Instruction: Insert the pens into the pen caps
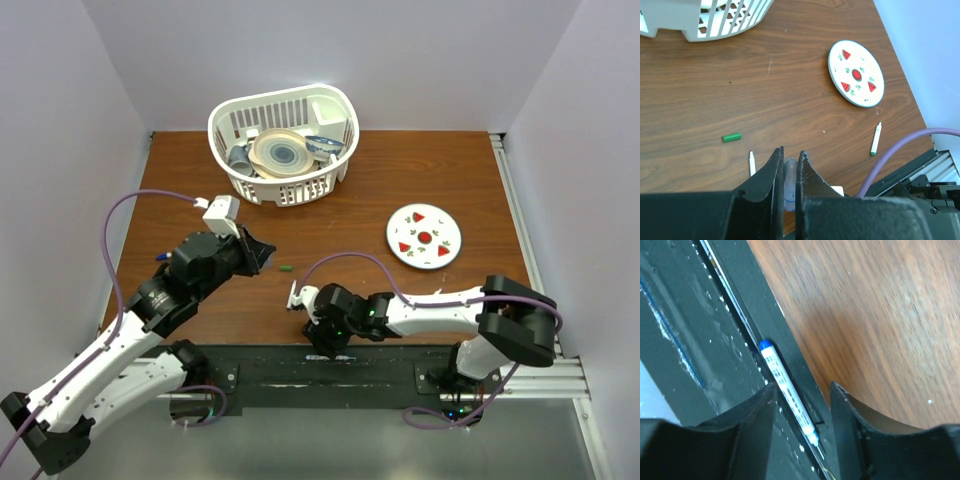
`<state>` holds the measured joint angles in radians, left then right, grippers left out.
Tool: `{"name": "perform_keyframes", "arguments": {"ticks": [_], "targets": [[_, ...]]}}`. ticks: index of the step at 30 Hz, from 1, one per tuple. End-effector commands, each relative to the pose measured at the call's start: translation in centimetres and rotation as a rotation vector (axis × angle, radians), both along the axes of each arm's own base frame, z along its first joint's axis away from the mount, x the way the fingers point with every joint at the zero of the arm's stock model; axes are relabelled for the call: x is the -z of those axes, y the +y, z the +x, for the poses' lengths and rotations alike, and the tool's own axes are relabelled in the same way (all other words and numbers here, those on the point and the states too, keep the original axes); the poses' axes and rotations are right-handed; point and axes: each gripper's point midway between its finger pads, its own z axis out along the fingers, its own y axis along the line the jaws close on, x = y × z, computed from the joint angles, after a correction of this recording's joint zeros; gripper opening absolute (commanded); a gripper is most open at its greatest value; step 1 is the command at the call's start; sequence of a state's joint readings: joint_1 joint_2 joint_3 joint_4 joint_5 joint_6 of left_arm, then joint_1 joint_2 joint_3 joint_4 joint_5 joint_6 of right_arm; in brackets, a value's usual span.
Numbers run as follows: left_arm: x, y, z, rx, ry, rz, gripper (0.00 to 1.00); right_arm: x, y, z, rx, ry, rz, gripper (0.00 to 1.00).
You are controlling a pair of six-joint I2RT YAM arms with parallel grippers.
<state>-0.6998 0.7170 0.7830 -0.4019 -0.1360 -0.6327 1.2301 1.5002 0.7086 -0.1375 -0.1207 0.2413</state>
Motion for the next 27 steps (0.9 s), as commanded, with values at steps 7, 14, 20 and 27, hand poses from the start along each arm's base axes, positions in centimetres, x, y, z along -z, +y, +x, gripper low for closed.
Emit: {"name": "perform_keyframes", "arguments": {"ticks": [7,14,20,27], "targets": [[-1.0,1.8,-0.3,-0.045,-0.042,0.025,0.00,1.0,0.9,-1.8,-0.086,-0.038,-0.045,0.35],[-1.4,1.8,-0.4,-0.041,-0.045,0.013,0.00,0.5,0.1,-1.2,-0.092,-0.088,-0.070,0.36],[-1.9,1.3,-0.4,-0.023,-0.050,0.004,0.00,2.4,-0.4,-1.5,-0.131,-0.067,-0.134,0.39],[-2.9,1.3,-0.2,-0.021,-0.064,0.010,0.00,4.1,0.0,-2.7,-0.188,-0.088,-0.225,0.38]]}}
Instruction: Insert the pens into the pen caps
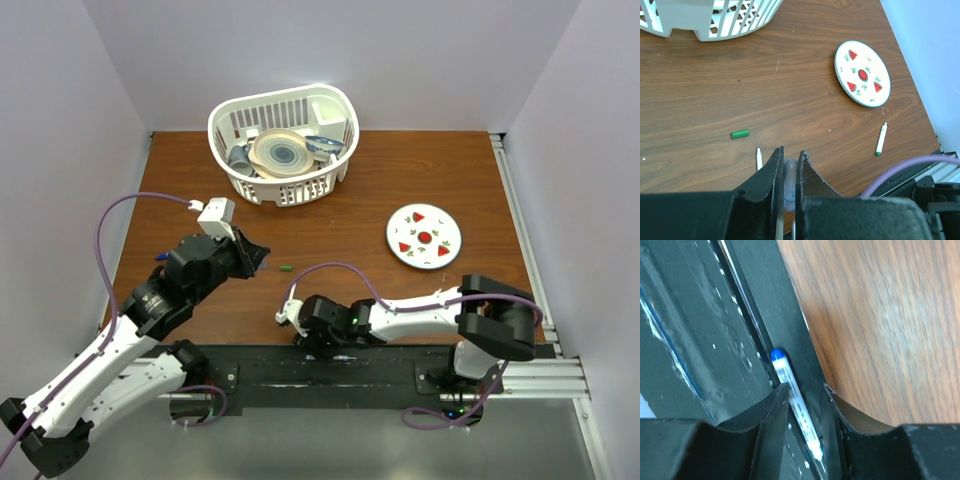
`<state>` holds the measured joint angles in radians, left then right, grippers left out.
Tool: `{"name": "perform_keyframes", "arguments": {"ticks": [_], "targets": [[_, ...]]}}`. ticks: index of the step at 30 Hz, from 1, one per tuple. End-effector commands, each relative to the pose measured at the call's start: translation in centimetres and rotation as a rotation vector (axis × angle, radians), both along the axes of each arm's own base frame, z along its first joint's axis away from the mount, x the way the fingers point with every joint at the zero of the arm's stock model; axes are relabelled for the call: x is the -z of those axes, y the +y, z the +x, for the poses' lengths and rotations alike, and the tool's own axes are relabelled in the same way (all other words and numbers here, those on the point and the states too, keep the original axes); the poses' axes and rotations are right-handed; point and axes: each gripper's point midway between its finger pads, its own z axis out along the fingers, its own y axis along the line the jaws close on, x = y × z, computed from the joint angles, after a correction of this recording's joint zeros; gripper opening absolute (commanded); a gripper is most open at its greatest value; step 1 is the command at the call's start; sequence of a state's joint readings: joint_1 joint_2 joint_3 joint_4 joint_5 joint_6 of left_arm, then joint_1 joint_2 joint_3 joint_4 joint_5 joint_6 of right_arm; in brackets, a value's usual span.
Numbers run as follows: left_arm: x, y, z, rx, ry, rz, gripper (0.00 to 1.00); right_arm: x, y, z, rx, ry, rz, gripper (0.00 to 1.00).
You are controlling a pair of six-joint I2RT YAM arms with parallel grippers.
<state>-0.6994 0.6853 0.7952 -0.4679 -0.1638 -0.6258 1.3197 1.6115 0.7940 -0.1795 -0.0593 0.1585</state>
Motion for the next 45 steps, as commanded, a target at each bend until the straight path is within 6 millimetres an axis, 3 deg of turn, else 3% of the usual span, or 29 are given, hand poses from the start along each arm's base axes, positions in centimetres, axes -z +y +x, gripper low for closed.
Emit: {"name": "perform_keyframes", "arguments": {"ticks": [1,6,15,19,21,22,25,30,35,41,45], "targets": [[-3.4,0.2,0.3,0.004,-0.079,-0.021,0.00,2.9,-1.2,-1.5,-0.061,-0.027,-0.161,0.37],[-4.2,0.6,0.2,-0.007,-0.093,-0.017,0.00,4.9,-1.7,-1.1,-0.034,-0.068,-0.229,0.36],[-6.8,1.4,-0.2,-0.027,-0.136,-0.036,0.00,5.6,-2.1,0.2,0.016,-0.129,-0.300,0.29],[-7.1,1.8,-0.5,-0.034,-0.142,-0.051,0.00,5.7,-2.0,0.2,0.013,-0.130,-0.313,0.20],[-7.2,1.9,-0.6,-0.037,-0.146,-0.053,0.00,5.4,-1.9,0.4,0.009,-0.140,-0.306,0.05],[-7.3,2.0,-0.6,-0.040,-0.146,-0.056,0.00,4.9,-1.8,0.6,0.011,-0.154,-0.296,0.00],[-7.3,2.1,-0.6,-0.045,-0.145,-0.059,0.00,3.2,-1.0,0.8,0.007,-0.164,-0.254,0.00],[-7.2,2.1,-0.6,-0.049,-0.141,-0.065,0.00,-2.0,1.9,0.7,-0.007,-0.167,-0.090,0.00],[-7.2,2.7,-0.5,-0.078,-0.142,-0.054,0.00,-6.2,3.6,1.5,-0.057,-0.219,-0.047,0.00],[-8.5,3.5,-0.8,-0.097,-0.163,-0.054,0.00,-8.2,2.9,3.9,-0.157,-0.350,-0.134,0.00],[-9.1,3.7,-1.0,-0.103,-0.178,-0.062,0.00,-7.2,1.8,5.5,-0.344,-0.451,-0.264,0.00]]}}
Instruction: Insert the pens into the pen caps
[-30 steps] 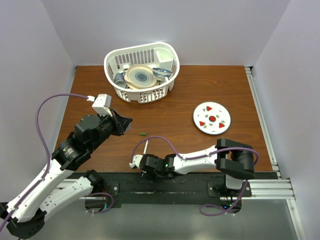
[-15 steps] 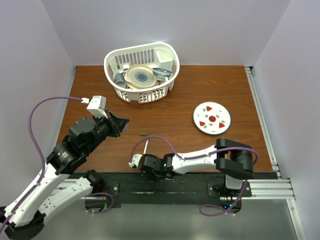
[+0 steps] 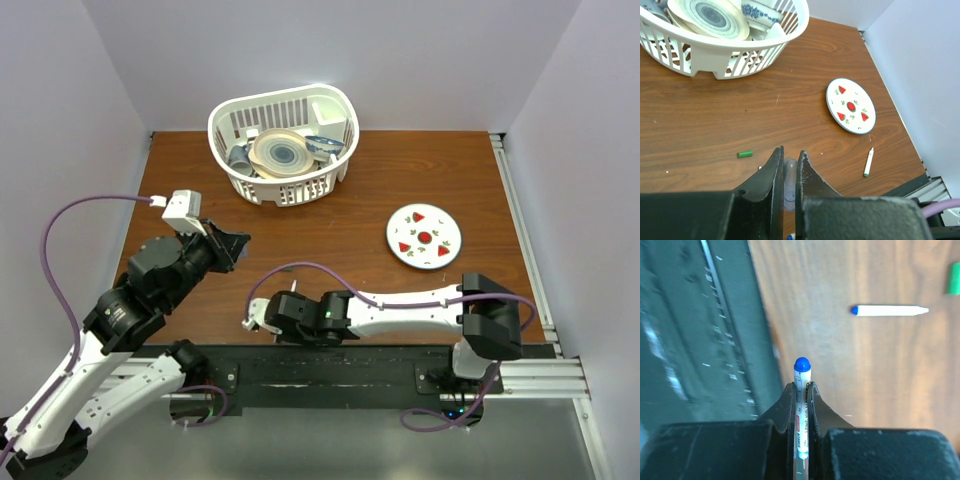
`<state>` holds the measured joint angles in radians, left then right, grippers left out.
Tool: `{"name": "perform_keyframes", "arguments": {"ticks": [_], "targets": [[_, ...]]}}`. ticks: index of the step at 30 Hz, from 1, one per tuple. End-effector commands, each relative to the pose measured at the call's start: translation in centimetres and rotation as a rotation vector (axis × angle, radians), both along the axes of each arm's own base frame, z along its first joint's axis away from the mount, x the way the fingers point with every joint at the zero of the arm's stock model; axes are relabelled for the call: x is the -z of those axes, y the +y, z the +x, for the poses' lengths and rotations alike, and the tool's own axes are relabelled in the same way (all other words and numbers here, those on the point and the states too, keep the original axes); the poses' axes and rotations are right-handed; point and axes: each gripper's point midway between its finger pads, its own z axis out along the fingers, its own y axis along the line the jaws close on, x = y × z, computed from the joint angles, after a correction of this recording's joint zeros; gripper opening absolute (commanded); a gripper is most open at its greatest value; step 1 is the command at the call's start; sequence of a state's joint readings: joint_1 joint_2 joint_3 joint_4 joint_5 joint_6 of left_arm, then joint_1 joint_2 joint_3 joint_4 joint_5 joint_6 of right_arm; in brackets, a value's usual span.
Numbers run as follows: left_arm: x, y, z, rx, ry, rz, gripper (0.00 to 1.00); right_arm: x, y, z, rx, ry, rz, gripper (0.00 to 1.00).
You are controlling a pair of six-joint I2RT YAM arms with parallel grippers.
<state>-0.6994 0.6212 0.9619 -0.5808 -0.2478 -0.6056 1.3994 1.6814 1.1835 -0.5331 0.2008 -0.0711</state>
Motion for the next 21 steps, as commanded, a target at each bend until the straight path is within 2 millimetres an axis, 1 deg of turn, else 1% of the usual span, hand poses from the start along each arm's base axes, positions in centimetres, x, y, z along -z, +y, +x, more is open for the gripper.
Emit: {"name": "perform_keyframes", "arguments": {"ticks": [1,2,3,5,6,7,9,11,12,13,18,21], "targets": [[-2.5,0.9,0.0,-0.028,-0.063,-0.021,0.00,0.4,-1.8,2.2,-0.226,-0.143,-0.184,0.00],[-2.5,0.9,0.0,-0.028,-0.061,-0.020,0.00,1.1,-2.3,2.2,-0.262,-0.154,-0.210,0.00],[-2.4,0.8,0.0,-0.023,-0.060,-0.022,0.00,1.2,-2.2,2.4,-0.338,-0.180,-0.228,0.00],[-2.2,0.7,0.0,-0.023,-0.058,-0.021,0.00,2.2,-2.6,1.6,-0.454,-0.149,-0.258,0.00],[-2.3,0.7,0.0,-0.019,-0.059,-0.021,0.00,2.2,-2.2,1.6,-0.515,-0.170,-0.255,0.00],[-2.3,0.7,0.0,-0.019,-0.060,-0.022,0.00,2.2,-1.9,1.2,-0.555,-0.149,-0.233,0.00],[-2.4,0.6,0.0,-0.018,-0.063,-0.023,0.00,1.9,-1.3,1.2,-0.626,-0.143,-0.208,0.00],[-2.5,0.6,0.1,-0.016,-0.066,-0.021,0.00,1.7,-1.0,1.6,-0.657,-0.142,-0.193,0.00],[-2.5,0.6,0.1,-0.017,-0.066,-0.021,0.00,1.8,-1.2,1.8,-0.686,-0.143,-0.205,0.00],[-2.5,0.5,0.1,-0.016,-0.067,-0.022,0.00,2.0,-1.4,2.5,-0.684,-0.137,-0.211,0.00],[-1.9,0.1,0.3,-0.004,-0.060,-0.022,0.00,4.3,-2.1,3.5,-0.725,-0.080,-0.266,0.00],[-1.3,-0.2,0.4,0.005,-0.050,-0.020,0.00,4.9,-2.2,4.0,-0.738,-0.088,-0.264,0.00]]}}
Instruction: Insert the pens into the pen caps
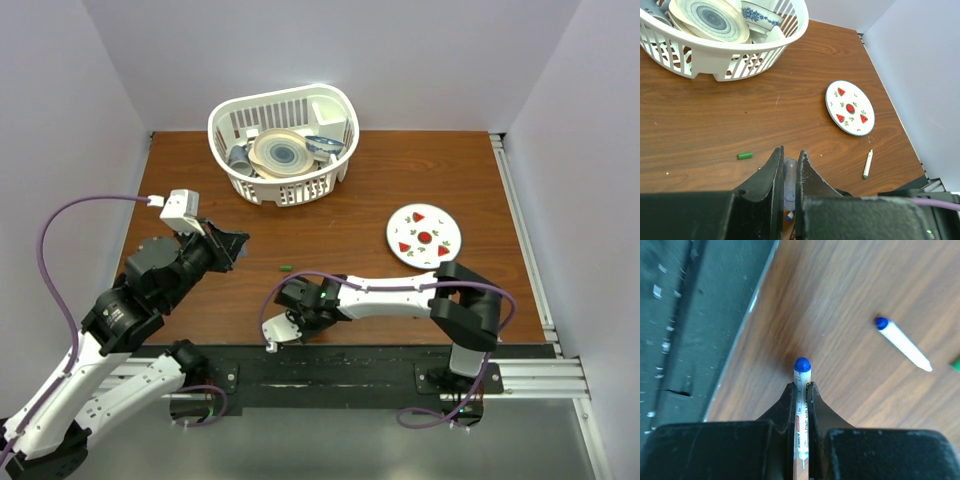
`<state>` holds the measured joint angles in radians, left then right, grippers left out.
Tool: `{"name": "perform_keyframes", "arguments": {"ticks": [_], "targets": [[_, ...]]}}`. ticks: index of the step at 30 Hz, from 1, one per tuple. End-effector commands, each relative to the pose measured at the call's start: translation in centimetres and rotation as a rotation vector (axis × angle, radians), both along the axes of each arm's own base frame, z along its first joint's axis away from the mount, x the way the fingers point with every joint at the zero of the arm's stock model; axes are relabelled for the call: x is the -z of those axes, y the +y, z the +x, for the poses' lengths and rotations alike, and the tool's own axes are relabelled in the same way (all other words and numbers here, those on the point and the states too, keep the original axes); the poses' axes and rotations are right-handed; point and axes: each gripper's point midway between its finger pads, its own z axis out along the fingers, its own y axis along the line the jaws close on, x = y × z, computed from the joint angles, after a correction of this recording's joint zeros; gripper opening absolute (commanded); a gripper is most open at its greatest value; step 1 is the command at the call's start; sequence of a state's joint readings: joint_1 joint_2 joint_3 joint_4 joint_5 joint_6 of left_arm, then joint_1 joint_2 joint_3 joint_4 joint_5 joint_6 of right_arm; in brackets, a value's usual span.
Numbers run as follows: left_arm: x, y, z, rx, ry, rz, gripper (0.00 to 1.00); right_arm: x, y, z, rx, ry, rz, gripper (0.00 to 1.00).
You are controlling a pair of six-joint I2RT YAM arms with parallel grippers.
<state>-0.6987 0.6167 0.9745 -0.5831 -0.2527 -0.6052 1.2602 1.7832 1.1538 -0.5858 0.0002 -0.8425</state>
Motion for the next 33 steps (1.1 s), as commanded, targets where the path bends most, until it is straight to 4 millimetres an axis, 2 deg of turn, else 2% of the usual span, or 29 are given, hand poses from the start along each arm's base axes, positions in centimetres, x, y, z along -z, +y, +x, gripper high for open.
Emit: {"name": "perform_keyframes", "arguments": {"ticks": [1,3,7,16,19,20,21,22,23,25,27,28,29,30,31,32,33], "targets": [[-0.6,-0.5,0.5,0.015,-0.035,-0.010,0.00,0.4,0.6,0.3,-0.097,0.006,0.006,0.02],[0.0,-0.8,0.8,0.018,-0.025,-0.003,0.00,0.7,0.6,0.5,-0.107,-0.001,-0.001,0.07],[1.0,-1.3,1.1,0.025,-0.006,0.009,0.00,1.0,0.4,0.9,-0.103,-0.007,-0.005,0.23],[1.3,-1.4,1.6,0.017,-0.005,0.020,0.00,-0.3,0.9,1.1,-0.114,-0.024,0.050,0.31],[1.3,-1.3,1.7,0.010,-0.006,0.028,0.00,-1.8,1.5,1.1,-0.105,-0.032,0.121,0.32],[1.4,-1.1,1.8,-0.003,-0.008,0.034,0.00,-3.3,2.1,1.2,-0.090,-0.044,0.183,0.33],[1.4,-1.0,1.9,-0.010,-0.010,0.038,0.00,-4.0,2.3,1.2,-0.080,-0.046,0.216,0.33],[1.5,-0.9,2.1,-0.016,-0.009,0.046,0.00,-4.1,2.0,0.8,-0.073,-0.037,0.235,0.34],[1.4,-0.8,2.1,-0.021,-0.013,0.054,0.00,-6.3,2.9,0.8,-0.041,-0.037,0.338,0.35],[0.9,-0.9,2.4,-0.023,-0.008,0.064,0.00,-7.2,2.7,0.8,0.032,-0.021,0.420,0.37],[0.5,-0.8,2.5,-0.030,-0.005,0.070,0.00,-9.7,3.3,0.7,0.204,0.027,0.576,0.38],[-0.3,-0.8,2.5,-0.032,-0.018,0.064,0.00,-9.3,2.6,0.9,0.308,0.047,0.602,0.39],[-0.7,-0.5,2.6,-0.046,-0.026,0.063,0.00,-9.9,3.0,0.7,0.516,0.150,0.689,0.40],[-1.2,-0.2,2.6,-0.054,-0.037,0.059,0.00,-10.6,2.4,1.5,0.671,0.157,0.745,0.40],[-2.3,0.0,2.4,-0.059,-0.063,0.052,0.00,-10.1,1.9,1.7,0.804,0.196,0.766,0.46],[-2.8,0.5,2.4,-0.075,-0.071,0.054,0.00,-9.6,1.4,1.2,1.039,0.311,0.783,0.47],[-3.3,0.8,2.3,-0.082,-0.080,0.055,0.00,-9.1,0.7,1.7,1.172,0.330,0.786,0.47]]}}
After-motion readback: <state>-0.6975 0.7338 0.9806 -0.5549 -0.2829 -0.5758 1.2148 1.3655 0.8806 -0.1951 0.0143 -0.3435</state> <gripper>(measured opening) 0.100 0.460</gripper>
